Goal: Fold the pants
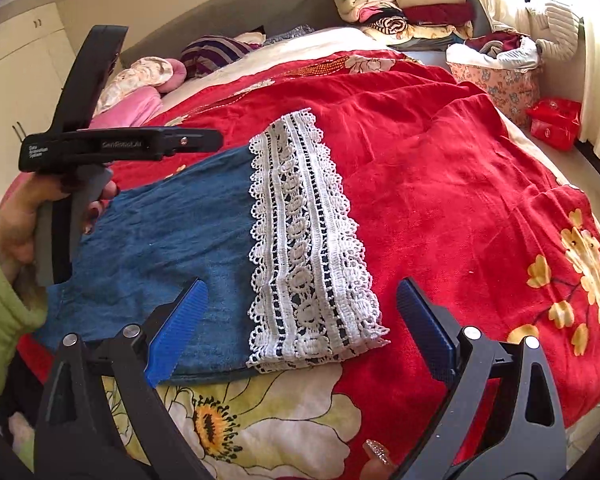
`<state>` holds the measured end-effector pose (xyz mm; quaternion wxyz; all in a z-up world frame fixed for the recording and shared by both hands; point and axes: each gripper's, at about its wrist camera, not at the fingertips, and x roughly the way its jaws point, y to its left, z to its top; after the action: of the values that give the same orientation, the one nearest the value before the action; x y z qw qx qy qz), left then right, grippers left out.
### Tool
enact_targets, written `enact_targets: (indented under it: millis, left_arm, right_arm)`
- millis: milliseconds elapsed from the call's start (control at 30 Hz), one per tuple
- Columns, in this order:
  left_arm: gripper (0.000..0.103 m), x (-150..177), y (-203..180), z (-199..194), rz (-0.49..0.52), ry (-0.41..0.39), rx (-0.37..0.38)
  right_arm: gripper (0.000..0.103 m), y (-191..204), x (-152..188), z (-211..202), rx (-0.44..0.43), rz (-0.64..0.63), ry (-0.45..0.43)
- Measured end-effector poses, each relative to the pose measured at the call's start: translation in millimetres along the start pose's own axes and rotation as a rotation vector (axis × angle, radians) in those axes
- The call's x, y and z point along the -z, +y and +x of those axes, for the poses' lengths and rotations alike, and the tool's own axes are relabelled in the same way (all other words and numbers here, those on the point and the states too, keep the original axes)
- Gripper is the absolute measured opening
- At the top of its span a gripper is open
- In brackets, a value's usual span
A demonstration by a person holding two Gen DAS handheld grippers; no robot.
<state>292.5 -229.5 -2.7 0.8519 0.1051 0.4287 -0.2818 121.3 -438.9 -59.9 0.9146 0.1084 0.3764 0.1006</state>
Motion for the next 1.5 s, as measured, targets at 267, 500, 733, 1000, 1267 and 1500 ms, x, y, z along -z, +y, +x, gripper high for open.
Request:
enact_targets:
  millis: [267,500,733,1000,1267,1500]
  left_arm:
    - [0.092,10.8,16.8,37.4,-0.124,0.033,0.079]
    - [0.068,20.9,9.9,40.5,-0.099,0.019,0.106]
    - [0.024,19.0,-9.8,35.1,-0.033,-0.014,0.11]
    - [0.011,22.2,-10.2,31.4,-0.039,0.002,0.106]
    - [0.008,36.4,15.7,-1.9,-0.171,-0.095,0.234]
    - [0.008,57.6,48.8,-44.9,-0.257,-0.204,0.277]
  right_arm:
    - [0.089,-4.0,6.1,12.4,-0.007,0.019,0.017]
    - [0.07,-1.4,8.0,14.5,-0.023,0.017,0.009]
    - [0.051,-6.5,7.4,11.9,-0.041,0.04,-0.001]
    - [0.026,-1.2,4.5,12.9,-0.095,-0.006,0.01]
    - [0.016,33.5,-10.0,-13.2,-0.196,-0.1,-0.075]
    - [0.016,99.3,-14.9,-36.8,-0.267,-0.293,-0.125]
